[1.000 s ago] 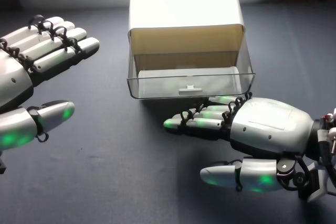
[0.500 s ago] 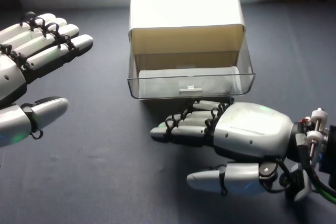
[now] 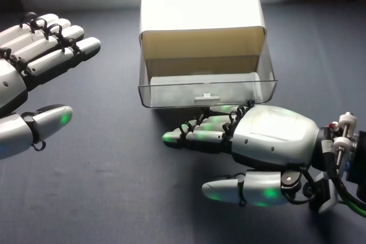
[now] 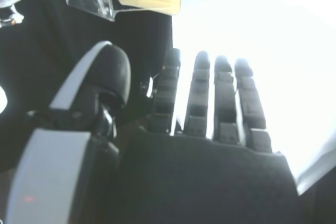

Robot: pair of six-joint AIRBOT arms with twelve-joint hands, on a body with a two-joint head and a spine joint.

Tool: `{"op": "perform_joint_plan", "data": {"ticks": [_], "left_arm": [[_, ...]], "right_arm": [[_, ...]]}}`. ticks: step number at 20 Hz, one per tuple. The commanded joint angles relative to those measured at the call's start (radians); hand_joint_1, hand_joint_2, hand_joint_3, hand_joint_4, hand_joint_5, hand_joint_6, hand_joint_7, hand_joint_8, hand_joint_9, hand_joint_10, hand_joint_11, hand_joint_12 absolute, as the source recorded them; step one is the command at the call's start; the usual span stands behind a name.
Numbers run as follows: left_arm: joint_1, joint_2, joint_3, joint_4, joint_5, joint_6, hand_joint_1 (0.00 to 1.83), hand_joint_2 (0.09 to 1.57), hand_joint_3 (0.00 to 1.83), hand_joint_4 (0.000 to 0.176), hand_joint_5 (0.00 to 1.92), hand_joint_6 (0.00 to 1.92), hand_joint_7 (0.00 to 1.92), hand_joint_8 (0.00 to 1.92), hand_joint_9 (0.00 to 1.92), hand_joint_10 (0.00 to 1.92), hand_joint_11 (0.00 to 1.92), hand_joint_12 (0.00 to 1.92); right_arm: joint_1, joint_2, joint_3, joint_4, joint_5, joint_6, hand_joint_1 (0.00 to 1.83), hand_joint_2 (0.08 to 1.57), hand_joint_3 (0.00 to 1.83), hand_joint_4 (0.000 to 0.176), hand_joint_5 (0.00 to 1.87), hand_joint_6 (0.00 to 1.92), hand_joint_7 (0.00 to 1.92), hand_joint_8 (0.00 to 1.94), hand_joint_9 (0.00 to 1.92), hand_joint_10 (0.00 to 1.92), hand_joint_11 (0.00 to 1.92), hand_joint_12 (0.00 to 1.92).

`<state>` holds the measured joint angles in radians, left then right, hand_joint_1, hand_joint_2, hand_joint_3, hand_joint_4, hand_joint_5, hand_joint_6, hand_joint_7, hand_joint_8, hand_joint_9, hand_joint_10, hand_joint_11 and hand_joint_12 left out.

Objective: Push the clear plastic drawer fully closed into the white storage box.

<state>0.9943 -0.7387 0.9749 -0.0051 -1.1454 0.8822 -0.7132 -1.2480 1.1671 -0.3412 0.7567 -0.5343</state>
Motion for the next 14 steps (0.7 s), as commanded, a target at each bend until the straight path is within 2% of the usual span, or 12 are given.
{"op": "perform_joint_plan", "data": {"ticks": [1, 3, 4, 5, 6, 9, 10, 12, 13, 14], "left_arm": [[-0.002, 0.008, -0.002, -0.023, -0.127, 0.0, 0.0, 1.57, 0.06, 0.068, 0.0, 0.0, 0.0, 0.0, 0.0, 0.0, 0.0, 0.0], [-0.001, 0.008, -0.003, -0.024, -0.128, 0.001, 0.0, 1.57, 0.07, 0.075, 0.0, 0.0, 0.0, 0.0, 0.0, 0.0, 0.0, 0.0], [0.0, 0.008, -0.003, -0.025, -0.128, 0.001, 0.0, 1.57, 0.08, 0.061, 0.0, 0.0, 0.0, 0.0, 0.0, 0.0, 0.0, 0.0], [0.001, 0.008, -0.003, -0.026, -0.128, 0.001, 0.0, 1.57, 0.08, 0.057, 0.0, 0.0, 0.0, 0.0, 0.0, 0.0, 0.0, 0.0], [0.003, 0.008, -0.003, -0.027, -0.13, 0.001, 0.0, 1.57, 0.06, 0.055, 0.0, 0.0, 0.0, 0.0, 0.0, 0.0, 0.0, 0.0], [0.004, 0.008, -0.003, -0.029, -0.131, 0.001, 0.0, 1.57, 0.05, 0.05, 0.0, 0.0, 0.0, 0.0, 0.0, 0.0, 0.0, 0.0], [0.005, 0.008, -0.003, -0.029, -0.132, 0.002, 0.0, 1.57, 0.14, 0.052, 0.0, 0.0, 0.0, 0.0, 0.0, 0.0, 0.0, 0.0], [0.005, 0.008, -0.003, -0.032, -0.134, 0.003, 0.0, 1.57, 0.2, 0.059, 0.0, 0.0, 0.0, 0.0, 0.0, 0.0, 0.0, 0.0], [0.006, 0.008, -0.003, -0.033, -0.135, 0.003, 0.02, 1.57, 0.25, 0.05, 0.0, 0.0, 0.0, 0.0, 0.0, 0.0, 0.0, 0.0], [0.007, 0.009, -0.003, -0.033, -0.136, 0.003, 0.06, 1.57, 0.27, 0.044, 0.0, 0.0, 0.0, 0.0, 0.0, 0.0, 0.0, 0.0]], "right_arm": [[0.013, 0.0, -0.002, 0.01, 0.125, 0.007, 0.25, 1.43, 0.0, 0.0, 0.18, 0.0, 0.28, 0.0, 0.3, 0.02, 0.0, 1.11], [0.02, 0.0, -0.004, 0.002, 0.128, 0.007, 0.23, 1.43, 0.0, 0.0, 0.17, 0.0, 0.27, 0.0, 0.28, 0.01, 0.0, 1.11], [0.026, 0.0, -0.006, -0.004, 0.128, 0.007, 0.27, 1.43, 0.0, 0.0, 0.19, 0.01, 0.29, 0.01, 0.3, 0.02, 0.0, 1.11], [0.03, 0.001, -0.007, -0.01, 0.129, 0.007, 0.28, 1.42, 0.0, 0.0, 0.19, 0.01, 0.28, 0.0, 0.29, 0.02, 0.0, 1.07], [0.037, 0.004, -0.009, -0.016, 0.131, 0.007, 0.31, 1.43, 0.0, 0.0, 0.19, 0.0, 0.25, 0.0, 0.26, 0.0, 0.0, 0.97], [0.042, 0.006, -0.011, -0.023, 0.135, 0.007, 0.34, 1.43, 0.0, 0.0, 0.19, 0.0, 0.26, 0.0, 0.28, 0.01, 0.0, 0.95], [0.042, 0.007, -0.012, -0.023, 0.137, 0.007, 0.34, 1.43, 0.0, 0.0, 0.21, 0.01, 0.28, 0.01, 0.3, 0.02, 0.0, 1.05], [0.042, 0.007, -0.012, -0.025, 0.139, 0.007, 0.34, 1.42, 0.0, 0.0, 0.21, 0.0, 0.27, 0.0, 0.29, 0.01, 0.0, 1.02], [0.042, 0.008, -0.012, -0.025, 0.142, 0.007, 0.33, 1.42, 0.0, 0.0, 0.21, 0.0, 0.25, 0.0, 0.26, 0.01, 0.0, 0.95], [0.042, 0.01, -0.013, -0.025, 0.143, 0.007, 0.36, 1.41, 0.0, 0.0, 0.23, 0.01, 0.28, 0.01, 0.28, 0.02, 0.0, 1.0]]}}
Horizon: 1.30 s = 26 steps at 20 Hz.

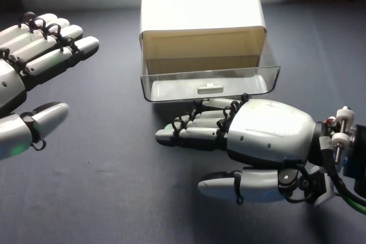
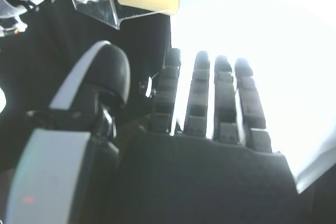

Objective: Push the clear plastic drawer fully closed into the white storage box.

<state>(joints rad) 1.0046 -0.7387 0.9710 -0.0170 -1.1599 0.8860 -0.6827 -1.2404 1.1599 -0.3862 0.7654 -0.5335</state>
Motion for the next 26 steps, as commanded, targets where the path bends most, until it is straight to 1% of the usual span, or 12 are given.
{"op": "perform_joint_plan", "data": {"ticks": [1, 2, 5, 8, 13, 14, 17, 18, 19, 20, 23, 26], "left_arm": [[-0.002, 0.01, 0.0, -0.022, -0.124, 0.0, 0.07, 1.57, 0.27, 0.043, 0.0, 0.0, 0.0, 0.0, 0.0, 0.0, 0.0, 0.0], [-0.002, 0.011, -0.001, -0.023, -0.125, 0.0, 0.05, 1.57, 0.28, 0.051, 0.0, 0.0, 0.0, 0.0, 0.0, 0.0, 0.0, 0.0], [-0.001, 0.011, -0.001, -0.025, -0.127, 0.0, 0.14, 1.57, 0.26, 0.047, 0.0, 0.0, 0.0, 0.0, 0.0, 0.0, 0.0, 0.0], [-0.001, 0.011, -0.001, -0.025, -0.128, 0.0, 0.18, 1.57, 0.25, 0.06, 0.0, 0.0, 0.0, 0.0, 0.0, 0.0, 0.0, 0.0], [0.001, 0.011, -0.001, -0.029, -0.131, 0.003, 0.4, 1.57, 0.15, 0.069, 0.0, 0.0, 0.0, 0.0, 0.0, 0.0, 0.0, 0.0], [0.002, 0.011, -0.001, -0.031, -0.133, 0.003, 0.37, 1.57, 0.17, 0.068, 0.0, 0.0, 0.0, 0.0, 0.0, 0.0, 0.0, 0.0], [0.005, 0.011, -0.002, -0.035, -0.138, 0.004, 0.16, 1.57, 0.17, 0.067, 0.0, 0.0, 0.0, 0.0, 0.0, 0.0, 0.0, 0.0], [0.005, 0.011, -0.002, -0.036, -0.139, 0.004, 0.19, 1.57, 0.17, 0.069, 0.0, 0.0, 0.0, 0.0, 0.0, 0.0, 0.0, 0.0], [0.005, 0.011, -0.002, -0.036, -0.139, 0.004, 0.04, 1.56, 0.09, 0.061, 0.0, 0.0, 0.0, 0.0, 0.0, 0.0, 0.0, 0.0], [0.008, 0.013, -0.003, -0.038, -0.144, 0.006, 0.12, 1.57, 0.14, 0.064, 0.0, 0.0, 0.0, 0.0, 0.0, 0.0, 0.0, 0.0], [0.008, 0.013, -0.003, -0.039, -0.145, 0.006, 0.38, 1.57, 0.17, 0.079, 0.0, 0.0, 0.0, 0.0, 0.0, 0.0, 0.0, 0.0], [0.008, 0.013, -0.004, -0.042, -0.15, 0.008, 0.57, 1.57, 0.13, 0.073, 0.0, 0.0, 0.0, 0.0, 0.0, 0.0, 0.0, 0.0]], "right_arm": [[0.013, 0.003, -0.006, 0.019, 0.135, 0.006, 0.35, 1.41, 0.0, 0.0, 0.24, 0.01, 0.28, 0.01, 0.28, 0.01, 0.0, 1.01], [0.014, 0.005, -0.006, 0.019, 0.135, 0.006, 0.36, 1.41, 0.0, 0.0, 0.23, 0.01, 0.3, 0.01, 0.29, 0.02, 0.0, 1.03], [0.015, 0.006, -0.004, 0.019, 0.135, 0.006, 0.36, 1.4, 0.0, 0.0, 0.23, 0.0, 0.32, 0.01, 0.31, 0.02, 0.0, 1.06], [0.016, 0.006, -0.003, 0.02, 0.134, 0.006, 0.36, 1.41, 0.0, 0.0, 0.21, 0.0, 0.28, 0.0, 0.27, 0.0, 0.0, 0.95], [0.019, 0.006, 0.0, 0.021, 0.134, 0.006, 0.39, 1.41, 0.0, 0.0, 0.23, 0.01, 0.32, 0.01, 0.32, 0.02, 0.0, 1.13], [0.02, 0.006, 0.002, 0.023, 0.134, 0.006, 0.41, 1.4, 0.0, 0.0, 0.24, 0.01, 0.3, 0.01, 0.25, 0.03, 0.0, 0.8], [0.021, 0.006, 0.006, 0.028, 0.131, 0.006, 0.36, 1.41, 0.0, 0.0, 0.25, 0.0, 0.31, 0.0, 0.25, 0.01, 0.0, 0.8], [0.022, 0.006, 0.007, 0.03, 0.13, 0.006, 0.31, 1.42, 0.0, 0.0, 0.22, 0.0, 0.26, 0.0, 0.19, 0.0, 0.0, 0.72], [0.022, 0.006, 0.007, 0.03, 0.13, 0.006, 0.32, 1.42, 0.0, 0.0, 0.24, 0.01, 0.25, 0.0, 0.21, 0.01, 0.0, 0.94], [0.033, 0.005, 0.033, 0.049, 0.108, 0.014, 0.32, 1.42, 0.0, 0.0, 0.25, 0.01, 0.26, 0.0, 0.23, 0.01, 0.0, 1.11], [0.038, 0.004, 0.039, 0.053, 0.104, 0.014, 0.33, 1.41, 0.0, 0.0, 0.28, 0.02, 0.3, 0.01, 0.31, 0.03, 0.0, 1.27], [0.039, -0.004, 0.067, 0.075, 0.083, 0.03, 0.44, 1.39, 0.0, 0.0, 0.33, 0.02, 0.38, 0.02, 0.45, 0.07, 0.03, 1.44]]}}
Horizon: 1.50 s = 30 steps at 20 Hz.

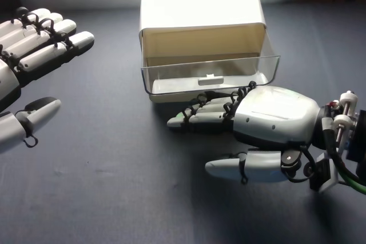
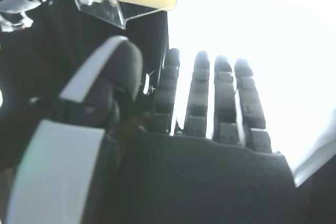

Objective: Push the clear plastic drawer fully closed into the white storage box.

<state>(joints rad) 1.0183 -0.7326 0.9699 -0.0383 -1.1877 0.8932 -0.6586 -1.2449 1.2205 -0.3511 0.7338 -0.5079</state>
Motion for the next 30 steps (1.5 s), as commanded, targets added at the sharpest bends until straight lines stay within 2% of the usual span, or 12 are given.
{"op": "perform_joint_plan", "data": {"ticks": [1, 4, 6, 9, 10, 11, 14, 17, 22, 23, 27, 30], "left_arm": [[-0.005, 0.007, -0.002, -0.021, -0.122, 0.001, 0.58, 1.57, 0.13, 0.071, 0.0, 0.0, 0.0, 0.0, 0.0, 0.0, 0.0, 0.0], [-0.004, 0.007, -0.002, -0.022, -0.124, 0.001, 0.48, 1.57, 0.18, 0.06, 0.0, 0.0, 0.0, 0.0, 0.0, 0.0, 0.0, 0.0], [-0.004, 0.007, -0.003, -0.022, -0.125, 0.001, 0.38, 1.57, 0.17, 0.067, 0.0, 0.0, 0.0, 0.0, 0.0, 0.0, 0.0, 0.0], [-0.002, 0.007, -0.003, -0.024, -0.128, 0.001, 0.55, 1.57, 0.15, 0.061, 0.0, 0.0, 0.0, 0.0, 0.0, 0.0, 0.0, 0.0], [-0.001, 0.007, -0.004, -0.025, -0.129, 0.001, 0.56, 1.57, 0.14, 0.072, 0.0, 0.0, 0.0, 0.0, 0.0, 0.0, 0.0, 0.0], [-0.001, 0.007, -0.004, -0.025, -0.13, 0.002, 0.56, 1.57, 0.15, 0.058, 0.0, 0.0, 0.0, 0.0, 0.0, 0.0, 0.0, 0.0], [0.005, 0.009, -0.006, -0.03, -0.135, 0.002, 0.47, 1.57, 0.21, 0.061, 0.0, 0.0, 0.0, 0.0, 0.0, 0.0, 0.0, 0.0], [0.008, 0.009, -0.007, -0.032, -0.139, 0.002, 0.43, 1.57, 0.23, 0.062, 0.0, 0.0, 0.0, 0.0, 0.0, 0.0, 0.0, 0.0], [0.02, 0.012, -0.011, -0.041, -0.147, 0.003, 0.37, 1.57, 0.24, 0.075, 0.0, 0.0, 0.0, 0.0, 0.0, 0.0, 0.0, 0.0], [0.021, 0.012, -0.011, -0.042, -0.148, 0.003, 0.35, 1.57, 0.23, 0.074, 0.0, 0.0, 0.0, 0.0, 0.0, 0.0, 0.0, 0.0], [0.024, 0.013, -0.012, -0.044, -0.148, 0.005, 0.3, 1.57, 0.25, 0.051, 0.0, 0.0, 0.0, 0.0, 0.0, 0.0, 0.0, 0.0], [0.024, 0.013, -0.012, -0.044, -0.148, 0.005, 0.4, 1.57, 0.2, 0.055, 0.0, 0.0, 0.0, 0.0, 0.0, 0.0, 0.0, 0.0]], "right_arm": [[0.015, 0.0, 0.008, 0.041, 0.114, 0.004, 0.43, 1.39, 0.0, 0.0, 0.32, 0.01, 0.37, 0.01, 0.45, 0.06, 0.02, 1.43], [0.024, -0.002, 0.018, 0.048, 0.103, 0.004, 0.39, 1.39, 0.0, 0.0, 0.3, 0.0, 0.36, 0.01, 0.41, 0.04, 0.0, 1.42], [0.025, -0.002, 0.02, 0.05, 0.103, 0.004, 0.38, 1.39, 0.0, 0.0, 0.31, 0.01, 0.35, 0.0, 0.42, 0.03, 0.01, 1.41], [0.025, -0.002, 0.017, 0.051, 0.102, 0.007, 0.29, 1.4, 0.0, 0.0, 0.28, 0.0, 0.29, 0.0, 0.32, 0.0, 0.0, 1.27], [0.025, -0.002, 0.015, 0.049, 0.102, 0.01, 0.28, 1.41, 0.0, 0.0, 0.28, 0.0, 0.29, 0.0, 0.29, 0.0, 0.0, 1.22], [0.025, -0.002, 0.013, 0.046, 0.102, 0.014, 0.26, 1.41, 0.0, 0.0, 0.27, 0.0, 0.27, 0.0, 0.25, 0.01, 0.0, 1.1], [0.025, -0.002, -0.003, 0.029, 0.111, 0.026, 0.34, 1.41, 0.0, 0.0, 0.28, 0.01, 0.3, 0.01, 0.29, 0.02, 0.0, 1.12], [0.025, -0.002, -0.021, 0.022, 0.123, 0.034, 0.28, 1.41, 0.0, 0.0, 0.23, 0.0, 0.27, 0.01, 0.25, 0.02, 0.0, 0.85], [0.002, 0.02, -0.063, 0.016, 0.146, 0.034, 0.28, 1.41, 0.0, 0.0, 0.22, 0.0, 0.28, 0.0, 0.25, 0.01, 0.0, 0.87], [0.002, 0.029, -0.068, 0.012, 0.147, 0.034, 0.31, 1.4, 0.0, 0.0, 0.22, 0.0, 0.29, 0.0, 0.28, 0.02, 0.0, 1.0], [0.002, 0.058, -0.093, -0.009, 0.166, 0.034, 0.29, 1.4, 0.0, 0.0, 0.2, 0.0, 0.27, 0.0, 0.27, 0.0, 0.0, 0.84], [0.002, 0.062, -0.105, -0.026, 0.18, 0.051, 0.35, 1.39, 0.0, 0.0, 0.21, 0.0, 0.28, 0.0, 0.29, 0.01, 0.0, 0.98]]}}
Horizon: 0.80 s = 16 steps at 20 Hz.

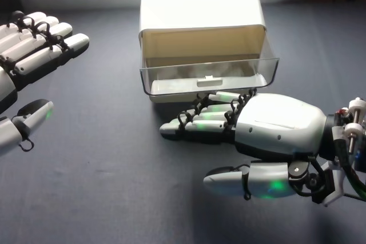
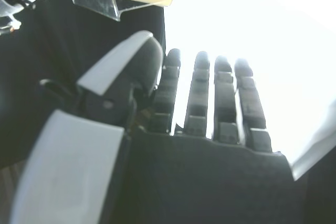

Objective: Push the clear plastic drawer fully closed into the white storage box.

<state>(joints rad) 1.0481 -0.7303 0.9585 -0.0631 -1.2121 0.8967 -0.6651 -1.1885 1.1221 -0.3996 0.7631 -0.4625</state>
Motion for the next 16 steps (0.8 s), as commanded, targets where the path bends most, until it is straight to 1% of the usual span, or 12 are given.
{"op": "perform_joint_plan", "data": {"ticks": [1, 2, 3, 4, 6, 8, 9, 10, 11, 12, 15, 16], "left_arm": [[-0.005, 0.011, -0.001, -0.02, -0.124, 0.002, 0.38, 1.57, 0.2, 0.059, 0.0, 0.0, 0.0, 0.0, 0.0, 0.0, 0.0, 0.0], [-0.005, 0.012, -0.002, -0.02, -0.124, 0.002, 0.32, 1.57, 0.22, 0.057, 0.0, 0.0, 0.0, 0.0, 0.0, 0.0, 0.0, 0.0], [-0.004, 0.012, -0.002, -0.021, -0.124, 0.003, 0.31, 1.57, 0.22, 0.056, 0.0, 0.0, 0.0, 0.0, 0.0, 0.0, 0.0, 0.0], [-0.004, 0.012, -0.002, -0.021, -0.125, 0.003, 0.31, 1.57, 0.22, 0.061, 0.0, 0.0, 0.0, 0.0, 0.0, 0.0, 0.0, 0.0], [-0.003, 0.012, -0.002, -0.022, -0.125, 0.004, 0.19, 1.57, 0.25, 0.065, 0.0, 0.0, 0.0, 0.0, 0.0, 0.0, 0.0, 0.0], [-0.003, 0.012, -0.002, -0.023, -0.125, 0.004, 0.13, 1.57, 0.26, 0.082, 0.0, 0.0, 0.0, 0.0, 0.0, 0.0, 0.0, 0.0], [-0.003, 0.012, -0.002, -0.024, -0.125, 0.004, 0.09, 1.57, 0.28, 0.08, 0.0, 0.0, 0.0, 0.0, 0.0, 0.0, 0.0, 0.0], [-0.003, 0.012, -0.002, -0.024, -0.126, 0.004, 0.04, 1.57, 0.29, 0.087, 0.0, 0.0, 0.0, 0.0, 0.0, 0.0, 0.0, 0.0], [-0.002, 0.012, -0.003, -0.025, -0.126, 0.005, 0.03, 1.57, 0.29, 0.087, 0.0, 0.0, 0.0, 0.0, 0.0, 0.0, 0.0, 0.0], [-0.001, 0.012, -0.003, -0.026, -0.127, 0.005, 0.06, 1.57, 0.29, 0.085, 0.0, 0.0, 0.0, 0.0, 0.0, 0.0, 0.0, 0.0], [0.001, 0.013, -0.004, -0.028, -0.13, 0.005, 0.08, 1.57, 0.29, 0.087, 0.0, 0.0, 0.0, 0.0, 0.0, 0.0, 0.0, 0.0], [0.002, 0.013, -0.004, -0.028, -0.13, 0.005, 0.09, 1.57, 0.29, 0.083, 0.0, 0.0, 0.0, 0.0, 0.0, 0.0, 0.0, 0.0]], "right_arm": [[0.009, 0.01, -0.009, 0.013, 0.158, 0.021, 0.33, 1.4, 0.0, 0.0, 0.21, 0.0, 0.28, 0.0, 0.29, 0.01, 0.0, 1.0], [0.008, 0.016, -0.015, 0.008, 0.162, 0.025, 0.32, 1.41, 0.0, 0.0, 0.21, 0.0, 0.28, 0.0, 0.29, 0.0, 0.0, 0.96], [0.008, 0.02, -0.021, 0.006, 0.164, 0.025, 0.34, 1.41, 0.0, 0.0, 0.21, 0.0, 0.29, 0.0, 0.3, 0.01, 0.0, 1.03], [0.007, 0.025, -0.026, 0.006, 0.169, 0.025, 0.36, 1.4, 0.0, 0.0, 0.22, 0.01, 0.31, 0.01, 0.31, 0.01, 0.0, 1.11], [0.007, 0.036, -0.036, 0.006, 0.182, 0.027, 0.32, 1.41, 0.0, 0.0, 0.21, 0.0, 0.31, 0.0, 0.32, 0.01, 0.0, 1.14], [0.005, 0.043, -0.039, 0.006, 0.198, 0.041, 0.34, 1.4, 0.0, 0.0, 0.2, 0.0, 0.3, 0.01, 0.31, 0.01, 0.0, 1.14], [0.004, 0.045, -0.039, 0.007, 0.209, 0.049, 0.35, 1.4, 0.0, 0.0, 0.2, 0.01, 0.32, 0.01, 0.33, 0.01, 0.0, 1.15], [0.004, 0.046, -0.039, 0.008, 0.215, 0.05, 0.32, 1.4, 0.0, 0.0, 0.2, 0.0, 0.3, 0.0, 0.31, 0.0, 0.0, 1.1], [0.004, 0.046, -0.04, 0.009, 0.218, 0.05, 0.29, 1.41, 0.0, 0.0, 0.18, 0.0, 0.28, 0.0, 0.29, 0.0, 0.0, 1.03], [0.004, 0.046, -0.039, 0.01, 0.22, 0.05, 0.3, 1.4, 0.0, 0.0, 0.19, 0.0, 0.28, 0.0, 0.28, 0.0, 0.0, 1.01], [0.003, 0.046, -0.037, 0.013, 0.221, 0.05, 0.34, 1.4, 0.0, 0.0, 0.19, 0.0, 0.27, 0.0, 0.25, 0.0, 0.0, 0.99], [0.003, 0.046, -0.037, 0.013, 0.222, 0.05, 0.34, 1.4, 0.0, 0.0, 0.2, 0.01, 0.26, 0.0, 0.26, 0.0, 0.0, 1.02]]}}
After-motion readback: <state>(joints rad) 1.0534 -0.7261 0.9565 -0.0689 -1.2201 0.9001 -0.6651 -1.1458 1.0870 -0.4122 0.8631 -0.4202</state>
